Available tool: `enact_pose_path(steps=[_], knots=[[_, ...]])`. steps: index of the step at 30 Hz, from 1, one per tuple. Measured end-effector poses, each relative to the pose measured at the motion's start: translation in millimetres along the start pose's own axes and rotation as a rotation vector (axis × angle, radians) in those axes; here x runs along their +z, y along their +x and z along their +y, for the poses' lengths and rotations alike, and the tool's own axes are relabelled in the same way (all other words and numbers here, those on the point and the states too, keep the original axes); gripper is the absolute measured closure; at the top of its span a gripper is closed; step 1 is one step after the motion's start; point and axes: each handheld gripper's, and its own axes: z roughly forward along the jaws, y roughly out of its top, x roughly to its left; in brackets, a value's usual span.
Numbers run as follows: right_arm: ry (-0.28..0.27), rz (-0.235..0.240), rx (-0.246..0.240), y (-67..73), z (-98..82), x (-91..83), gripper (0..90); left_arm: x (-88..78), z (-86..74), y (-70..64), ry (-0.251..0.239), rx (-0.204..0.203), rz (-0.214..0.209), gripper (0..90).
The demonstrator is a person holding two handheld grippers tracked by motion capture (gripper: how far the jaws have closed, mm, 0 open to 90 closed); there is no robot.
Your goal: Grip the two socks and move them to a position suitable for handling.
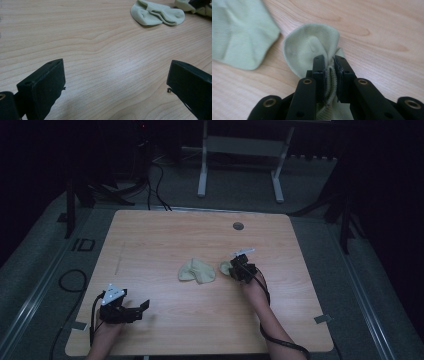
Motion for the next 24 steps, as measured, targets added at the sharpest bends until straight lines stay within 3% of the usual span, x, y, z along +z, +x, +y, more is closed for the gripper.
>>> enact_pose_path(steps=[4, 8, 14, 16, 24], knots=[[-0.019, -0.002, -0.023, 4.0, 4.9, -11.6, 79.9, 0.6, 0.2, -0.8, 0.005, 0.003, -0.002, 1.8], [-0.063, -0.001, -0.079, 13.9, 13.6, -37.5, 79.9, 0.6, 0.5, -1.5, 0.003, 0.002, -0.002, 1.8], [-0.124, 0.025, -0.113, 26.3, 17.2, -67.7, 79.9, 1.1, 0.9, -1.9, 0.005, 0.002, -0.005, 1.8], [-0.139, 0.036, -0.1, 31.3, 14.6, -76.4, 79.9, 1.5, 1.1, -2.0, 0.006, 0.004, -0.006, 1.8], [-0.181, 0.09, -0.171, 63.8, -6.0, -101.7, 79.9, 2.4, 2.4, -4.5, 0.009, 0.008, -0.016, 1.8]])
